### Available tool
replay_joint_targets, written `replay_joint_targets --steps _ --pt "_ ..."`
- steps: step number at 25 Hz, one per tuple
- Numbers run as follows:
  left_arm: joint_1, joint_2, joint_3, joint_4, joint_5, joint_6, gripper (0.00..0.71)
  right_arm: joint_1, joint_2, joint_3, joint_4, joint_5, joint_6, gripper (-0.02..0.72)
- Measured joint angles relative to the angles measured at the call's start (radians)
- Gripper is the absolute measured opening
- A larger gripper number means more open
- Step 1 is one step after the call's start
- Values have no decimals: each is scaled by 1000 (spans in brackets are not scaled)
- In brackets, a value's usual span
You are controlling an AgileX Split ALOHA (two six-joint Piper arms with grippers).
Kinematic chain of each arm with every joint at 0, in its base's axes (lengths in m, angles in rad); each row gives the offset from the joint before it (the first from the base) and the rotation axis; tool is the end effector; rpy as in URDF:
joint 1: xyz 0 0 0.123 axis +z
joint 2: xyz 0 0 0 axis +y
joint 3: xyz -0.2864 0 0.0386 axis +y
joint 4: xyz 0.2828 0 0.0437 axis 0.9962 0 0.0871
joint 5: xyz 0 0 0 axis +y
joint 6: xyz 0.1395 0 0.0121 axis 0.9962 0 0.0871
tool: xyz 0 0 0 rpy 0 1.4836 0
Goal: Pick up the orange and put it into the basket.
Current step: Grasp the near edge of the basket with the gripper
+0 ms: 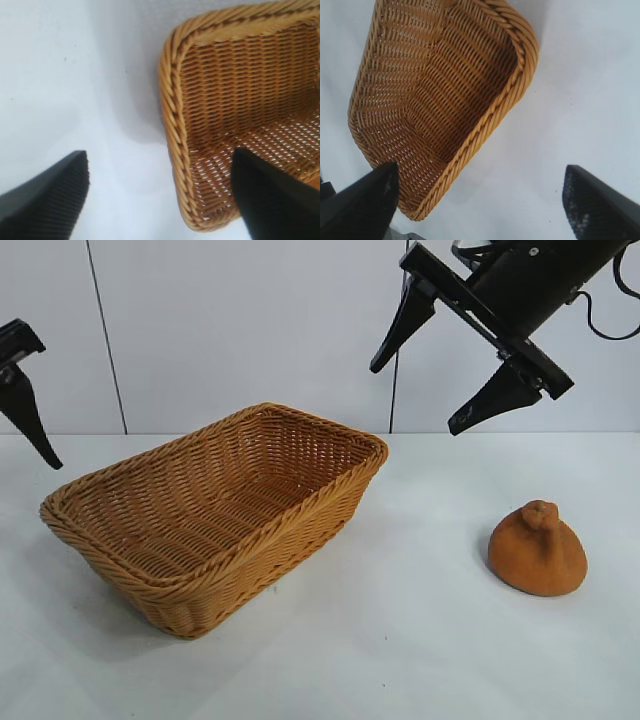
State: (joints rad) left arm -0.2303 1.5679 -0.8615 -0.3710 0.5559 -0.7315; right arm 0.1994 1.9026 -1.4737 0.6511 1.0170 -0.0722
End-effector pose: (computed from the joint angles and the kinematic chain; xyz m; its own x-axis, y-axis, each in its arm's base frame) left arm 0.3230 -0.1033 0.1340 -0.7018 -0.7103 -0.0546 -0.6194 0.6463 -0.4458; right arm 0.4196 0.1585 0.1894 -0.9864 0.0664 -0.1500 -0.0297 0.8268 0.5617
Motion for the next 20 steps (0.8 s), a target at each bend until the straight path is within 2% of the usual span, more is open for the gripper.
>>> replay_joint_targets --steps 8,12,18,20 --pt "-18 187 0 -43 -130 -59 557 0 0 0 0 0 0 610" --pt "-18 237 0 -83 -153 -60 552 0 0 0 0 0 0 610" --pt "-18 245 0 -92 -168 -61 444 0 0 0 0 0 0 610" --pt "-18 245 0 -92 -173 -61 389 0 0 0 0 0 0 610"
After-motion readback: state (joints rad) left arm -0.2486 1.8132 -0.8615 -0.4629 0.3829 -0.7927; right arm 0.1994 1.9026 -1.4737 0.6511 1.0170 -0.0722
